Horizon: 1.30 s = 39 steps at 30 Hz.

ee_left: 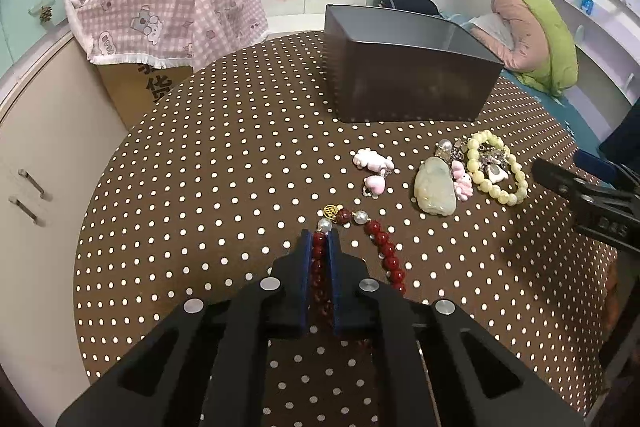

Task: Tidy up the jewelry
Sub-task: 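Grasp the red bead bracelet with the left tool while the right tool approaches the yellow bracelet, then grasp the pale yellow bead bracelet with the right tool, then lower both bracelets into the tin box and open both tools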

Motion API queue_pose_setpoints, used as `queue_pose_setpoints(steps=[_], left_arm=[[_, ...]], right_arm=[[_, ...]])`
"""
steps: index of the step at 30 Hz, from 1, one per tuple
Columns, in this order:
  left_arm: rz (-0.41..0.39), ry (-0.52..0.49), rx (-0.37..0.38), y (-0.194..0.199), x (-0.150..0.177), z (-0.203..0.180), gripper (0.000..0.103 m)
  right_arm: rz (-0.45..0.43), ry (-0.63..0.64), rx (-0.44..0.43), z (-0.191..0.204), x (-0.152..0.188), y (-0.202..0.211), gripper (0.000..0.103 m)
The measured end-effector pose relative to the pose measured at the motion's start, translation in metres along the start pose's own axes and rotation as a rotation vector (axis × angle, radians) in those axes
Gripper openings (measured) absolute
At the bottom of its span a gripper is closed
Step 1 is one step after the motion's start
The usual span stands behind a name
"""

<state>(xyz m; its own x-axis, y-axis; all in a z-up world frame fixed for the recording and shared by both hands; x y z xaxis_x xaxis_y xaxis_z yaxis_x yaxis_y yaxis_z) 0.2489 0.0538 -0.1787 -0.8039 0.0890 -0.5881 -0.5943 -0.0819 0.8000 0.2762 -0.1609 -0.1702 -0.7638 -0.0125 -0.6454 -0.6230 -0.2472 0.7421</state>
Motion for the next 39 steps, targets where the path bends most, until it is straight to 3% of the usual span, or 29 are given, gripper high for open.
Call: queue_pose_setpoints(steps=[3, 8, 12, 15, 20, 26, 33, 39], left_arm=[[-0.001, 0.008, 0.023, 0.001, 0.002, 0.004, 0.006], [-0.007, 0.014, 0.048, 0.005, 0.005, 0.006, 0.006], [-0.023, 0.005, 0.07, 0.008, 0.005, 0.003, 0.006], [-0.035, 0.0, 0.1, 0.014, 0.004, 0.001, 0.006], [-0.064, -0.008, 0.147, 0.025, -0.002, -0.002, 0.006], [-0.104, -0.008, 0.209, 0.044, -0.014, -0.002, 0.006], [-0.187, -0.03, 0.246, 0.074, -0.039, -0.003, 0.006], [-0.251, -0.045, 0.284, 0.087, -0.082, -0.005, 0.006]], right_arm=[[0.031, 0.005, -0.006, 0.004, -0.002, -0.01, 0.066], [0.073, -0.002, -0.027, 0.007, -0.003, -0.023, 0.055], [0.084, 0.026, -0.061, 0.015, -0.002, -0.024, 0.035], [0.091, 0.013, -0.116, 0.016, 0.0, -0.021, 0.01], [0.069, -0.029, -0.174, 0.015, 0.008, -0.008, 0.01], [-0.028, -0.004, -0.184, 0.023, 0.006, 0.039, 0.01], [-0.114, 0.034, -0.202, 0.033, -0.022, 0.078, 0.01], [-0.169, 0.04, -0.212, 0.036, -0.06, 0.085, 0.01]])
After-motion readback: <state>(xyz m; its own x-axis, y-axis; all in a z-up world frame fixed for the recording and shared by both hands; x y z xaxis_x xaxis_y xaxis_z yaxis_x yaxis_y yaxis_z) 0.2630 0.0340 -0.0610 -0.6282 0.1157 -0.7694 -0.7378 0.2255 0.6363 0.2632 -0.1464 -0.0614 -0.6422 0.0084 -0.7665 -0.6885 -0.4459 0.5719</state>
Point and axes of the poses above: each gripper's, at about its wrist camera, not at the fingertips, and y roughly against the way its jaws point, z to its left, x to its underside, the point moved 1 cm from there along -y, roughly the way its jaws point, and after that the axes turned 12 degrees about -x, right-handed, at the moved point
